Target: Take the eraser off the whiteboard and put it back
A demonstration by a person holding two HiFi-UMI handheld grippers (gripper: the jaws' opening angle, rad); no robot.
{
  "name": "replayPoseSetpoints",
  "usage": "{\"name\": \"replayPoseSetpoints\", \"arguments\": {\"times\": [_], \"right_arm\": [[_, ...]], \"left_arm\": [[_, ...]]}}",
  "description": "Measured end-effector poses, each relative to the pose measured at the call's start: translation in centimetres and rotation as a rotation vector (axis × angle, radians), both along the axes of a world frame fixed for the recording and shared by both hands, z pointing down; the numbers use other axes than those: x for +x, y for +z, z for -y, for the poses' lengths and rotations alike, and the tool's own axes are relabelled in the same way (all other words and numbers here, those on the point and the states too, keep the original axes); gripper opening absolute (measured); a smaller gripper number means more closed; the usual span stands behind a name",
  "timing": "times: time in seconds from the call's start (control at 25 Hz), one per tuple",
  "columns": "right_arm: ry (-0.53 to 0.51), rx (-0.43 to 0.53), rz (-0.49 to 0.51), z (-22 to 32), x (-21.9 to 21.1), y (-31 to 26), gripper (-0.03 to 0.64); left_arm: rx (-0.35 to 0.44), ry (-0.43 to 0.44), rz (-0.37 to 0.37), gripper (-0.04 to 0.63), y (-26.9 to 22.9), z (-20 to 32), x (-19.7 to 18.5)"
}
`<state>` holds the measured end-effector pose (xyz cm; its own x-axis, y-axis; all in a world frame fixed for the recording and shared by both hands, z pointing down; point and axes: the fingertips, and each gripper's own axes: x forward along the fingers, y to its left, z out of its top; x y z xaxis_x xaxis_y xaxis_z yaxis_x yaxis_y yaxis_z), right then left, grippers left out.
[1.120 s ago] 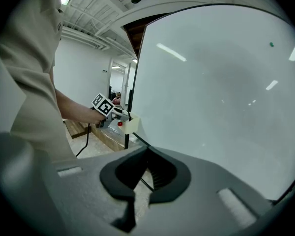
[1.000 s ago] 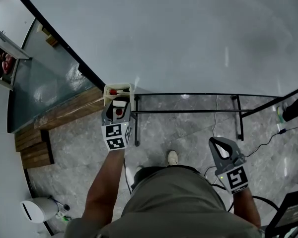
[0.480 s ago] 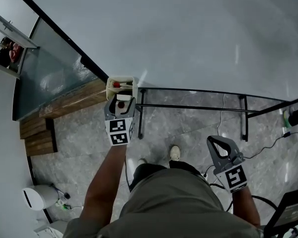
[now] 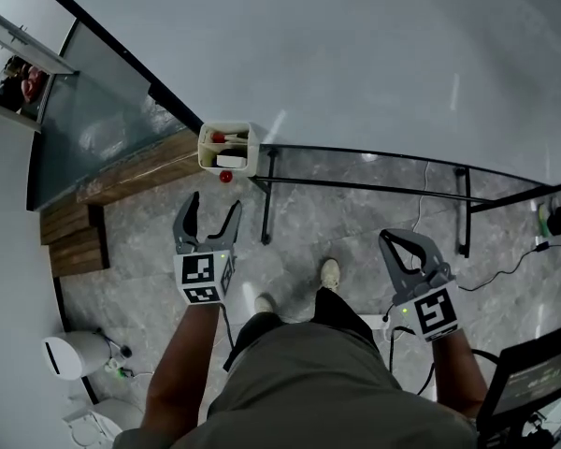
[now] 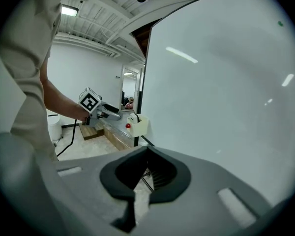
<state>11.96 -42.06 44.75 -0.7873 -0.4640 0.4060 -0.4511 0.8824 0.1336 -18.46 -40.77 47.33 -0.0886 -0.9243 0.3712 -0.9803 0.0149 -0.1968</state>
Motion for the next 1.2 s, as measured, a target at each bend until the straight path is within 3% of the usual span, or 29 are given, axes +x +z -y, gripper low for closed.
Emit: {"name": "replayPoseSetpoints", "arguments": {"times": [0.2,0.36,0.52,0.68,0.88,1.08,1.2], "right_arm": [[-0.037,0.036,0.008,-4.2,-4.0,-1.2,0.003],[-0.038,0.072,0.017,-9.4,-6.4,-1.7,0.003],[-0.011,0.085,0.022,-17.2,-9.7,-2.6,0.003],[0.059,0.070,0.033,-26.2,-12.5,-3.5,0.003],[0.102,0.090,0.000,-34.8,-13.7,-4.4,0.003],[0.112,0.105,-0.016,-39.5,-12.3,-5.9,0.005],[0.101,0.115,-0.009,-41.4,-11.3,-6.4,0.003]], "left_arm": [[0.090,0.068,-0.047,0.351,-3.8,-6.8,0.7],[0.128,0.172,-0.092,0.336,-6.8,-14.0,1.4],[0.220,0.304,-0.042,0.313,-9.4,-23.0,1.0],[0.202,0.420,-0.044,0.302,-9.9,-32.0,0.7],[0.186,0.590,0.036,0.288,-9.5,-40.2,1.3],[0.231,0.634,0.013,0.285,-11.2,-43.8,2.7],[0.234,0.630,-0.063,0.285,-12.2,-45.5,4.5]]}}
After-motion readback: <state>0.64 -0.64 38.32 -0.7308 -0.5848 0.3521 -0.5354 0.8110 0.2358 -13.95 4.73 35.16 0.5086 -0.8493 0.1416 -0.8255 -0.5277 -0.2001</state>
